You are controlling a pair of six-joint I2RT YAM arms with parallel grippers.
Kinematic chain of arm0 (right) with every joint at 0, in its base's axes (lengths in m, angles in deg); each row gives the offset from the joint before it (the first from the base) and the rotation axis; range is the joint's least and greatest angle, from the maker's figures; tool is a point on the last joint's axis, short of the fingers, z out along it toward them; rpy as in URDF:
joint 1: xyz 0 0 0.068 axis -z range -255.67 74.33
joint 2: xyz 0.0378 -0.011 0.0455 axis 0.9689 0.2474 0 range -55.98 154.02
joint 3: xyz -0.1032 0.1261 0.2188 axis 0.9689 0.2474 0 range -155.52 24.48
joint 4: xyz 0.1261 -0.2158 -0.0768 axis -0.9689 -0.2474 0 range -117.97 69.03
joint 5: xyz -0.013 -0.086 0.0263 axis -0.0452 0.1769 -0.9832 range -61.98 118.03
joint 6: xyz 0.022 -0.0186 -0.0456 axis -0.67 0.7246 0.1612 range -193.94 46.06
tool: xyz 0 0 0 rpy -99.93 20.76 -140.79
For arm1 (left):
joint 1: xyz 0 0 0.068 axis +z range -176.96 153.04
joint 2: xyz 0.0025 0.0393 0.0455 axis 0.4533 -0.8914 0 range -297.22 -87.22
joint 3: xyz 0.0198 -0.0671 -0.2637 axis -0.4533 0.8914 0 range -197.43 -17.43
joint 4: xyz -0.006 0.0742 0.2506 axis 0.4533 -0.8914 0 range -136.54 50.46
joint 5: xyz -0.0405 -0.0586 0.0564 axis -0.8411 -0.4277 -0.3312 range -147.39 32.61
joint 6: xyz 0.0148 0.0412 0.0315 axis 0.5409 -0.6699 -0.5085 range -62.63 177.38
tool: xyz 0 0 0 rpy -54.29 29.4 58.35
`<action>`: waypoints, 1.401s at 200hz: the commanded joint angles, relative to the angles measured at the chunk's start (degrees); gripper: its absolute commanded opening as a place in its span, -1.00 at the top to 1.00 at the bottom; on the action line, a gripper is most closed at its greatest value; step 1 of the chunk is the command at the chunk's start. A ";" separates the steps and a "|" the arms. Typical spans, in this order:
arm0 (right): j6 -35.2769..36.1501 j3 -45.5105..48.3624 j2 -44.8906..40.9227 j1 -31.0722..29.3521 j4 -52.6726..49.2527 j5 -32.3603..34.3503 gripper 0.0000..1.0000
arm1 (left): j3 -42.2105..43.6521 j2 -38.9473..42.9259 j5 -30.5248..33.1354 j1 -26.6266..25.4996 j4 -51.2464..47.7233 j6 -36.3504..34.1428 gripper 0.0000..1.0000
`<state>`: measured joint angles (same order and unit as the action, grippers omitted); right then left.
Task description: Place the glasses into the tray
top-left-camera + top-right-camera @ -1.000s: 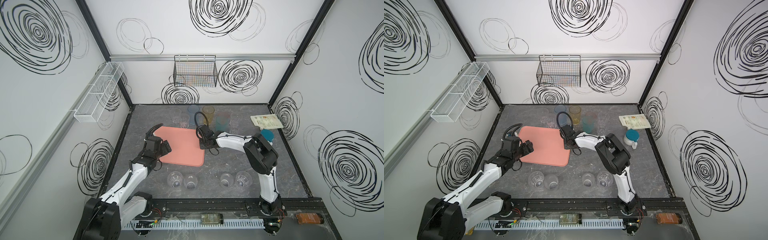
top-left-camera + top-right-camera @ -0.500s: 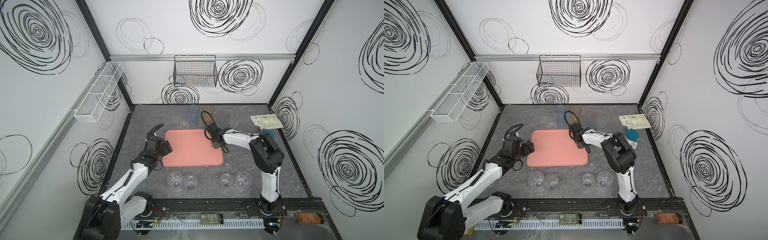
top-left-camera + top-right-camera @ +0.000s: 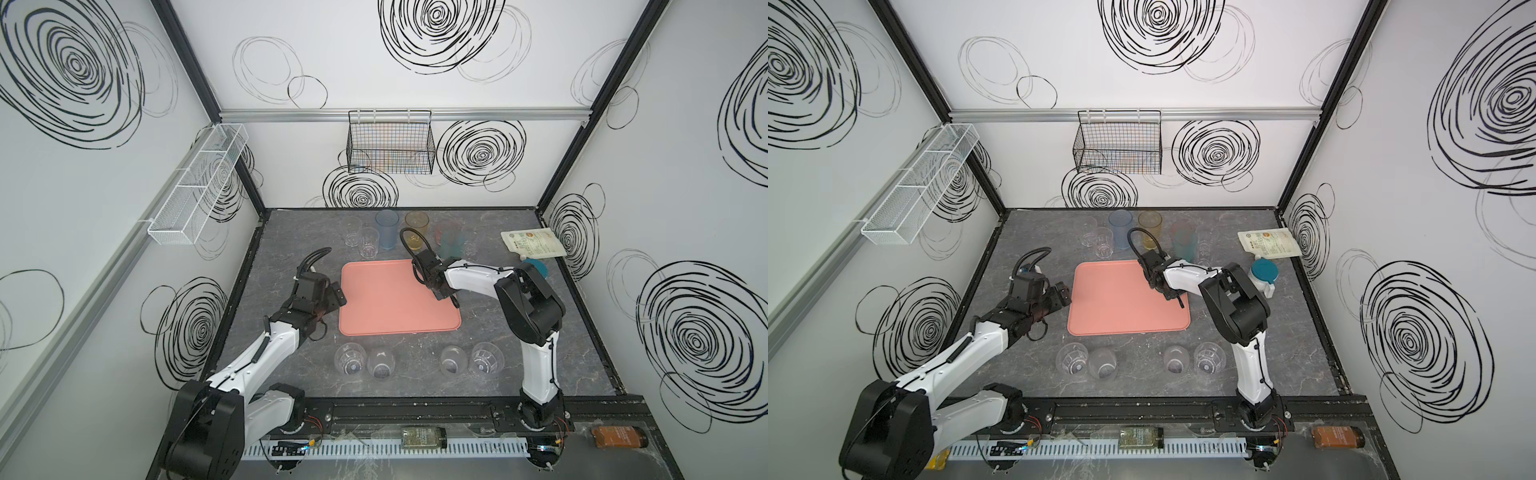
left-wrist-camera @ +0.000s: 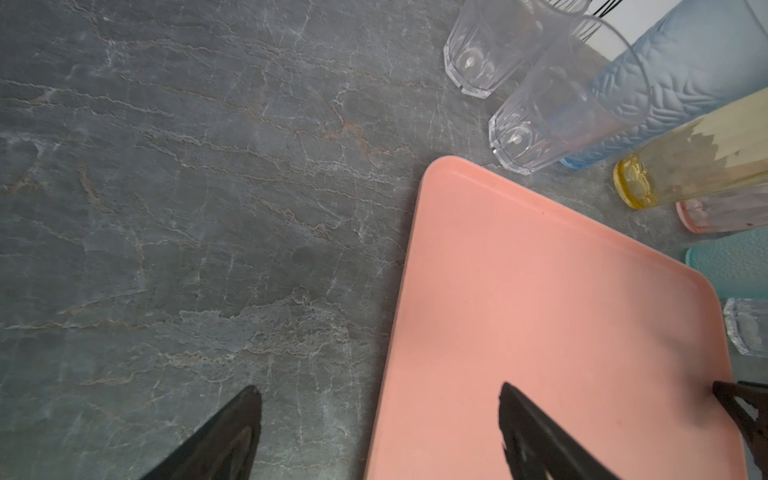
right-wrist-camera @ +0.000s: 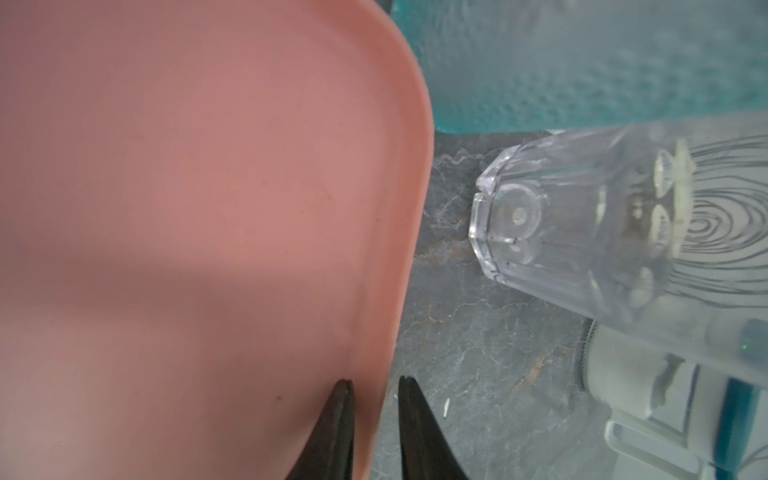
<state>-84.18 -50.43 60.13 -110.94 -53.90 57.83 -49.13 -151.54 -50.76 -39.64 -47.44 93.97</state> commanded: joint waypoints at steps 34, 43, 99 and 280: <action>-0.58 -1.67 -1.87 -3.00 -3.68 0.40 0.19 | -0.65 0.03 -0.23 0.69 2.42 -0.24 -0.84; -1.44 -2.14 -2.69 -3.29 -4.67 0.05 0.15 | -0.96 0.15 -0.31 0.82 2.05 -0.76 -0.84; -6.15 -1.97 -11.34 -5.15 -5.80 -5.27 0.06 | -5.41 1.71 -0.38 0.75 -2.16 -5.77 -0.85; -13.27 8.61 -26.99 -4.48 4.73 -19.20 0.08 | -0.18 10.72 4.49 -8.17 -6.50 -4.14 -0.89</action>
<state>-96.55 -44.16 36.55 -114.74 -51.10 35.07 -49.76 -140.98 -50.62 -43.88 -53.15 89.04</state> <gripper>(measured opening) 0.461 0.943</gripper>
